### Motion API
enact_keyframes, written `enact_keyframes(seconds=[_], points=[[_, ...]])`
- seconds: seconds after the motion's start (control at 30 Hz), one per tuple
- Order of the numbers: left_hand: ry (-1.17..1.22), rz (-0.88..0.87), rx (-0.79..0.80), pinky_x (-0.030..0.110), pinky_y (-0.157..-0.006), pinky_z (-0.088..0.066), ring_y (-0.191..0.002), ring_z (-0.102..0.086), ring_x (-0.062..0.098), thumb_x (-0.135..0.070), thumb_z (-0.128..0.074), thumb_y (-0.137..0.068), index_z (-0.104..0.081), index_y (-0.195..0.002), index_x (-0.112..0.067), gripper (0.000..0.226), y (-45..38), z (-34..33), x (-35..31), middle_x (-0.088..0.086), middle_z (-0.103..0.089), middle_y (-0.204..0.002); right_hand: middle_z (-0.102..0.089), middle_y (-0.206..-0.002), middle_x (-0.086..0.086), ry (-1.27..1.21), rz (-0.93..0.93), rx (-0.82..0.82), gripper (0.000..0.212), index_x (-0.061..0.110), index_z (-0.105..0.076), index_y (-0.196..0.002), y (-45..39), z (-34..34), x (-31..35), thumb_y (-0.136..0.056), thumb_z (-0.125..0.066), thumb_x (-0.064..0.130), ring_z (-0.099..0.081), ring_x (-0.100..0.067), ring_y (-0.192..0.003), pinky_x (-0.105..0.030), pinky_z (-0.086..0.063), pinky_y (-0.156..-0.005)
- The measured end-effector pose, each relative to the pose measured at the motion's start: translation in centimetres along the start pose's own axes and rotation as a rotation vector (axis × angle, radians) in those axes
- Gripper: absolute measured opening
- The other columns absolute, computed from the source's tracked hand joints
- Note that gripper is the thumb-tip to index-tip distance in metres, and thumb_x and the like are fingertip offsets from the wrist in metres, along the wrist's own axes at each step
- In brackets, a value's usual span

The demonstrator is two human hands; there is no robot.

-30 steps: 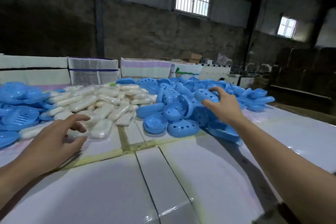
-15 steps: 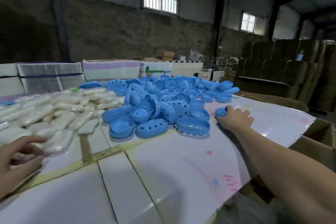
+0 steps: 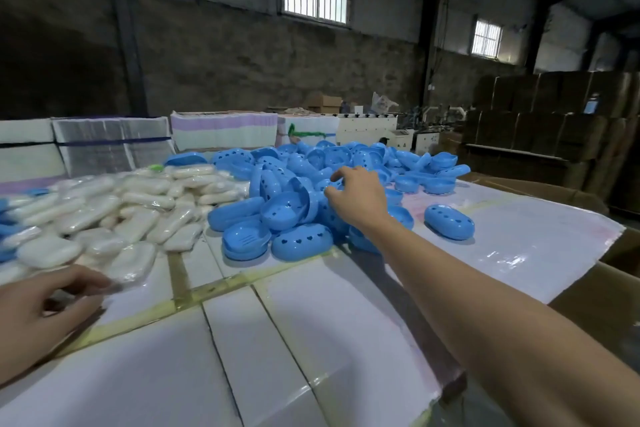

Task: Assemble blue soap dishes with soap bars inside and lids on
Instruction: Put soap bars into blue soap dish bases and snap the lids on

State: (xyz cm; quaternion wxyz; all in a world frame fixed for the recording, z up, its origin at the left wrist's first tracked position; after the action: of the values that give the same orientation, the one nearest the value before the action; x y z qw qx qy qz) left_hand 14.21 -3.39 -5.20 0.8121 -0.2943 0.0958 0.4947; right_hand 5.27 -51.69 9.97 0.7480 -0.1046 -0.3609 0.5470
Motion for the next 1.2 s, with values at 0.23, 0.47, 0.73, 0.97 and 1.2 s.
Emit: enact_keyframes(seconds=[0.23,0.47,0.73,0.97,1.2], points=[[0.019,0.012,-0.101,0.014,-0.067,-0.049,-0.077,-0.066,-0.003,-0.02,-0.079,-0.083,-0.074,-0.092,-0.039,0.022,2.6,5.1,-9.8,-0.025,-0.071,-0.089,-0.06,-0.097,0.003,-0.301,0.315,0.26,0.025,0.025,-0.068,-0.104,4.8,-8.1,18.0,-0.084,-0.06,0.036,-0.057,-0.024,-0.1,-0.038,-0.051,-0.079],[0.077,0.049,-0.111,0.002,-0.071,-0.039,-0.085,-0.06,-0.012,-0.008,-0.073,-0.084,-0.071,-0.078,-0.033,0.027,2.8,5.7,-10.0,-0.025,-0.07,-0.08,-0.063,-0.086,0.007,-0.469,0.46,0.439,0.019,0.027,-0.07,-0.098,11.8,-14.2,27.2,-0.082,-0.061,0.035,-0.059,-0.016,-0.084,-0.036,-0.053,-0.076],[-0.102,0.253,-0.242,0.034,-0.083,-0.05,-0.098,-0.06,0.012,-0.024,-0.065,-0.089,-0.07,-0.092,-0.033,0.011,2.5,8.3,-5.9,-0.011,-0.07,-0.098,-0.06,-0.092,0.007,-0.397,0.649,0.534,0.018,0.029,-0.07,-0.098,13.9,-14.7,27.7,-0.084,-0.059,0.028,-0.052,-0.012,-0.091,-0.032,-0.045,-0.081],[-0.567,0.687,-0.198,0.047,-0.095,-0.045,-0.123,-0.045,0.036,-0.036,-0.054,-0.094,-0.059,-0.121,-0.017,0.033,5.4,12.9,1.8,0.008,-0.056,-0.127,-0.06,-0.092,0.01,-0.42,0.661,0.548,0.018,0.031,-0.071,-0.097,14.1,-15.2,27.7,-0.083,-0.06,0.026,-0.052,-0.01,-0.091,-0.028,-0.043,-0.079],[-0.568,0.688,-0.15,0.039,-0.083,-0.049,-0.104,-0.059,0.03,-0.033,-0.055,-0.098,-0.067,-0.105,-0.016,0.021,5.5,13.0,1.4,0.008,-0.067,-0.111,-0.057,-0.091,0.013,-0.429,0.614,0.5,0.017,0.034,-0.071,-0.093,13.2,-14.7,26.6,-0.083,-0.061,0.025,-0.052,-0.006,-0.086,-0.015,-0.042,-0.068]])
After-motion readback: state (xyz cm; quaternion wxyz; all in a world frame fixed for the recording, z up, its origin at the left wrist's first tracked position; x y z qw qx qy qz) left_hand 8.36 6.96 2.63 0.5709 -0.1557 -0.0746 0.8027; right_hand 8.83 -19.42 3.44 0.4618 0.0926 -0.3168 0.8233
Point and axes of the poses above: each hand's wrist, its own y-axis away from the middle knuckle, its own z-axis out of the back of the hand, x = y × z, the point moved 10 cm from there along -y, towards the middle knuckle
